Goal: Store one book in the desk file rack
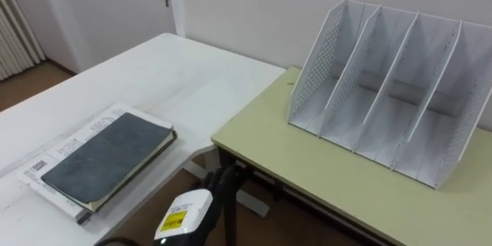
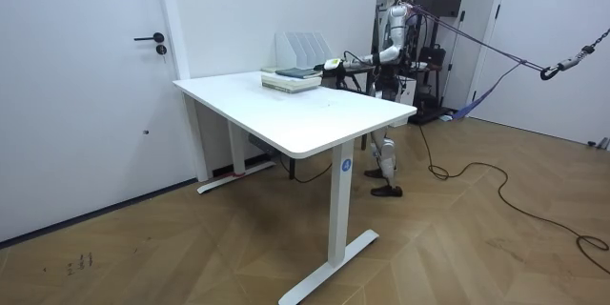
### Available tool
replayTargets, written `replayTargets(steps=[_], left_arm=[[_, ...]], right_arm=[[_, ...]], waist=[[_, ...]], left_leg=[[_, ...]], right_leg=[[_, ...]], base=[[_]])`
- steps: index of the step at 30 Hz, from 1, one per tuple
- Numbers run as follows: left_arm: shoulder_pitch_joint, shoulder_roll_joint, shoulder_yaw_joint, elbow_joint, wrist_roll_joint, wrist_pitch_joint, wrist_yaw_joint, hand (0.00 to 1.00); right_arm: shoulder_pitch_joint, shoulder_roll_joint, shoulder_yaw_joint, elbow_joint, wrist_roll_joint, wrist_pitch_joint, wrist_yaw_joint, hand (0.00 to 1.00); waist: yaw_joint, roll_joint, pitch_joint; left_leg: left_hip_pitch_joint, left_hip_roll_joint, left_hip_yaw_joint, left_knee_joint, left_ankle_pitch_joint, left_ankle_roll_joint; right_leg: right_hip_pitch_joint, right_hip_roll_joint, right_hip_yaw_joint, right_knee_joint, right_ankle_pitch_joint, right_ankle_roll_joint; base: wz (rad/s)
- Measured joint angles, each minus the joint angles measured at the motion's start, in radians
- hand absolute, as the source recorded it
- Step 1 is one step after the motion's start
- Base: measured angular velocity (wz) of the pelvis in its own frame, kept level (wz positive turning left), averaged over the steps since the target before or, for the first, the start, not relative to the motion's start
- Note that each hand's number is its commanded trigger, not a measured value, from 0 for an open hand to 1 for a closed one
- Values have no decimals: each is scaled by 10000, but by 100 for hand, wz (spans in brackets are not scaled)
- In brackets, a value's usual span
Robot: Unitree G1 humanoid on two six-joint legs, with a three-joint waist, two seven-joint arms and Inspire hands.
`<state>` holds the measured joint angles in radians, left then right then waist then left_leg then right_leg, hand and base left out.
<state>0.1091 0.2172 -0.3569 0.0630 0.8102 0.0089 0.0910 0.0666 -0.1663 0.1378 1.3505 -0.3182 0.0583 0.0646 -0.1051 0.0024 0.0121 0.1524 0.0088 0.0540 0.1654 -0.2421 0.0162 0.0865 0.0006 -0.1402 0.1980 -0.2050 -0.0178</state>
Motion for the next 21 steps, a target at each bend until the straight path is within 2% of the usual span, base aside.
replayTargets(steps=[6,9,12,16,21], left_arm=[[-1,356,27,-904,817,-45,850,0],[-114,450,105,-1235,897,-195,1363,0],[-373,453,256,-1263,1006,-247,1816,0],[-375,456,472,-1292,1010,-246,2333,0],[-375,491,618,-1331,1044,-234,2532,0]], right_arm=[[113,0,-3,143,-6,-29,-60,0],[89,3,-8,248,-9,-40,-246,0],[106,29,-20,255,-2,-14,-313,0],[127,55,-14,388,-2,91,-260,0],[176,77,-22,514,4,295,-176,0]], waist=[[-3,28,-18],[-12,31,-16],[6,71,-40],[17,146,-74],[21,162,-83]], left_leg=[[16,24,-43,1,0,0],[29,11,-59,11,0,-1],[6,7,-47,16,0,0],[78,7,-56,24,1,0],[133,14,-80,20,1,0]], right_leg=[[162,23,-18,-144,94,-11],[182,13,-27,-148,96,-7],[152,-1,-95,-141,98,-3],[114,2,-57,-138,98,-2],[158,7,-25,-111,100,-3]], base=[[0],[1],[5],[0],[-1]])
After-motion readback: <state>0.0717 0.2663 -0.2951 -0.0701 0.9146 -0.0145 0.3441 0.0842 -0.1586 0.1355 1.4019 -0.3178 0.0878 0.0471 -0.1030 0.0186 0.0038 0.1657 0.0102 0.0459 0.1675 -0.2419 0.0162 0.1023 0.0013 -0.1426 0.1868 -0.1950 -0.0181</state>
